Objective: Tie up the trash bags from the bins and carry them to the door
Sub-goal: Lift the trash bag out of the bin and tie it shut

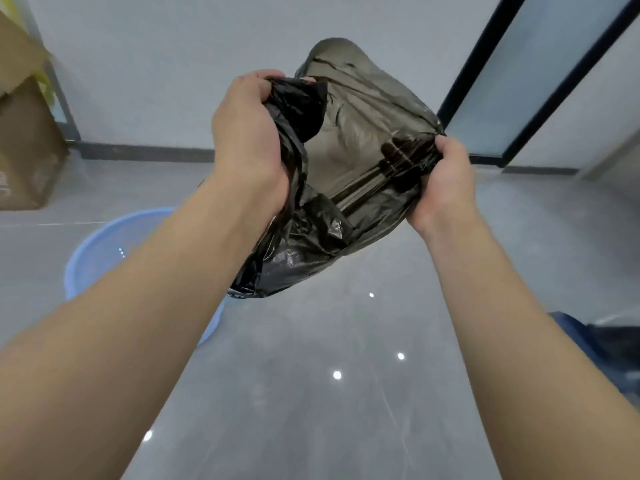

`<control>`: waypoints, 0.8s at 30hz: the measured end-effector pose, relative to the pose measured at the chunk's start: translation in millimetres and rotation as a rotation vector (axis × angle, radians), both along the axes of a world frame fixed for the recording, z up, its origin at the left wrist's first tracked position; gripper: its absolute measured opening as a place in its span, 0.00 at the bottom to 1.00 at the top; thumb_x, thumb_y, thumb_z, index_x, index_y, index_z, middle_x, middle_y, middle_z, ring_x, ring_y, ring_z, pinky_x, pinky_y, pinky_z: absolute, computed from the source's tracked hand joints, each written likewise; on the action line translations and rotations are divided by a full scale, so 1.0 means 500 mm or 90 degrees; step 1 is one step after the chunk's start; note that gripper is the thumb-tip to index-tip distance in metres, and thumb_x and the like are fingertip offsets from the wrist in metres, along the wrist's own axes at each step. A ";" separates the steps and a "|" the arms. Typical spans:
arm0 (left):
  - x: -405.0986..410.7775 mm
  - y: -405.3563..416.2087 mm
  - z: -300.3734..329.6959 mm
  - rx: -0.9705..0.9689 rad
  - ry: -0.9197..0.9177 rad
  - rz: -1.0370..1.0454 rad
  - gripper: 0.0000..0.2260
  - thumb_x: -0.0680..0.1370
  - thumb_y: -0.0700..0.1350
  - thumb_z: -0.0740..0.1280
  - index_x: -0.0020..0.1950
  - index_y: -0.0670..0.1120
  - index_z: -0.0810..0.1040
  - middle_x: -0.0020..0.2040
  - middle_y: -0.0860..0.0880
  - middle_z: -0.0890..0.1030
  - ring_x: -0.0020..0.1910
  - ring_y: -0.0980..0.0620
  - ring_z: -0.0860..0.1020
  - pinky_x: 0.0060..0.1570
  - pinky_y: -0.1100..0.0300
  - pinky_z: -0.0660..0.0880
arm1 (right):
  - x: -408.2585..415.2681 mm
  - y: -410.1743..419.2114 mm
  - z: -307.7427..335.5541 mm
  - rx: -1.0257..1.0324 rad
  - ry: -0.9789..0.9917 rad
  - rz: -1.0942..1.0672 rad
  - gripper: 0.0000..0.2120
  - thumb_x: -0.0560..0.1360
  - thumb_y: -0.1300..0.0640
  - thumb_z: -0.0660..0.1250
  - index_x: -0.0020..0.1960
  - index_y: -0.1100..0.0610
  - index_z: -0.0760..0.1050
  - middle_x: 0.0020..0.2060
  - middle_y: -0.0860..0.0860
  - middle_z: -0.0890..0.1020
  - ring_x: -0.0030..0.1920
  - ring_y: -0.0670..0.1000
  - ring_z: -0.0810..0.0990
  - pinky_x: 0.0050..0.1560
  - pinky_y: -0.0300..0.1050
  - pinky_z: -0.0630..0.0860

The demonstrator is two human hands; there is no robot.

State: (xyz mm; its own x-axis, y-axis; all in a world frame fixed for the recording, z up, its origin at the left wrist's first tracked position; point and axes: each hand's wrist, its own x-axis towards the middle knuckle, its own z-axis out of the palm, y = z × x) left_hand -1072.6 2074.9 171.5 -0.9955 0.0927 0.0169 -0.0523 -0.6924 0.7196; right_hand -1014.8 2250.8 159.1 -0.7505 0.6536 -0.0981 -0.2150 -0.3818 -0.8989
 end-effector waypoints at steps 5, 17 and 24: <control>0.048 0.111 -0.018 -0.094 0.008 -0.014 0.09 0.70 0.40 0.59 0.38 0.47 0.79 0.49 0.35 0.81 0.54 0.33 0.79 0.55 0.35 0.74 | 0.087 0.101 -0.042 0.035 -0.066 -0.075 0.14 0.78 0.57 0.56 0.51 0.62 0.78 0.49 0.60 0.84 0.45 0.58 0.84 0.53 0.51 0.79; 0.016 0.075 -0.333 -0.820 0.216 -0.142 0.11 0.74 0.37 0.54 0.44 0.47 0.75 0.39 0.48 0.79 0.40 0.45 0.77 0.41 0.53 0.74 | 0.169 0.196 -0.271 0.661 -0.585 0.122 0.13 0.80 0.58 0.57 0.39 0.60 0.72 0.35 0.54 0.74 0.35 0.54 0.73 0.34 0.45 0.66; 0.016 0.027 -0.276 -1.376 0.347 -0.320 0.08 0.74 0.50 0.55 0.42 0.47 0.70 0.41 0.47 0.75 0.43 0.43 0.74 0.41 0.54 0.68 | 0.170 0.214 -0.261 0.861 -0.635 0.185 0.20 0.74 0.67 0.55 0.55 0.54 0.81 0.52 0.58 0.77 0.49 0.60 0.77 0.45 0.46 0.75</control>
State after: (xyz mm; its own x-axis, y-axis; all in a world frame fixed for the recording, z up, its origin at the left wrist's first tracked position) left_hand -1064.6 2088.6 33.3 -0.8328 0.4953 -0.2473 0.4772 0.8687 0.1330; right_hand -929.9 2357.8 28.8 -0.8473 0.5216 -0.1005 0.5236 0.7882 -0.3235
